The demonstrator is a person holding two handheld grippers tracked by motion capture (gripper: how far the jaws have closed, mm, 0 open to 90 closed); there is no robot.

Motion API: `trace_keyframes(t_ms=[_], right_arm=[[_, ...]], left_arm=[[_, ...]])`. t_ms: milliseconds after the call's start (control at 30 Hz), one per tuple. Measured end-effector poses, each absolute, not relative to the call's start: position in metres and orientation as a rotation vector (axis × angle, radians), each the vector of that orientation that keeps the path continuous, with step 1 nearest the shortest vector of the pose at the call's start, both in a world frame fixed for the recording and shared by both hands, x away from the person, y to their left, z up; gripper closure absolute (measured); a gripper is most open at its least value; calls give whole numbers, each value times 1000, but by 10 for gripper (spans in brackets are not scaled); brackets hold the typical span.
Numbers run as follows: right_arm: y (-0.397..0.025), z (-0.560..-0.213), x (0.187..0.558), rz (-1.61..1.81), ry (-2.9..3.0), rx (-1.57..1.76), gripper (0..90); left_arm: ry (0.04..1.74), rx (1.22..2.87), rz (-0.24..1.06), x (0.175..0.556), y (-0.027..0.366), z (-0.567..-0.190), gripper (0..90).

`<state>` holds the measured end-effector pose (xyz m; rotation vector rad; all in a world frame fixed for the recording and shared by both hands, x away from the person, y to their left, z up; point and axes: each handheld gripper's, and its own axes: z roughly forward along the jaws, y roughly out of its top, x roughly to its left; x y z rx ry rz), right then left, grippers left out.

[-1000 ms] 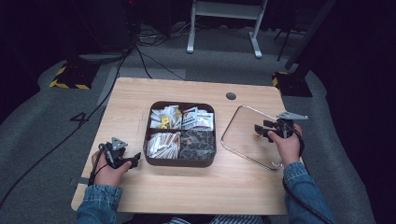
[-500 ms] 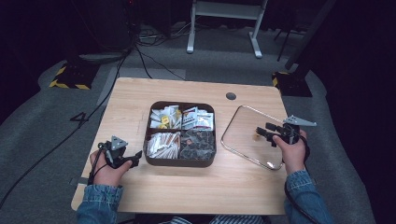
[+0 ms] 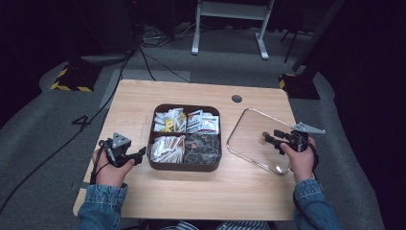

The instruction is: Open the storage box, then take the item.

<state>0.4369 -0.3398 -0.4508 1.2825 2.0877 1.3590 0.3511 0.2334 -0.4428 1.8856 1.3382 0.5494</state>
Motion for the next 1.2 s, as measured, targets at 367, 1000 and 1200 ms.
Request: trace_keyframes(t_ms=[367, 1000, 1200], right_arm=[[-333, -462, 433, 1328, 2143, 1275, 410], [-321, -467, 429, 1326, 2194, 1248, 392], [-325, -469, 425, 1315, 2193, 1256, 392]], left_arm=[[1198, 1841, 590, 353, 212, -436, 452], [1134, 2083, 528, 363, 185, -458, 747], [1162, 2121, 540, 368, 179, -461, 736]])
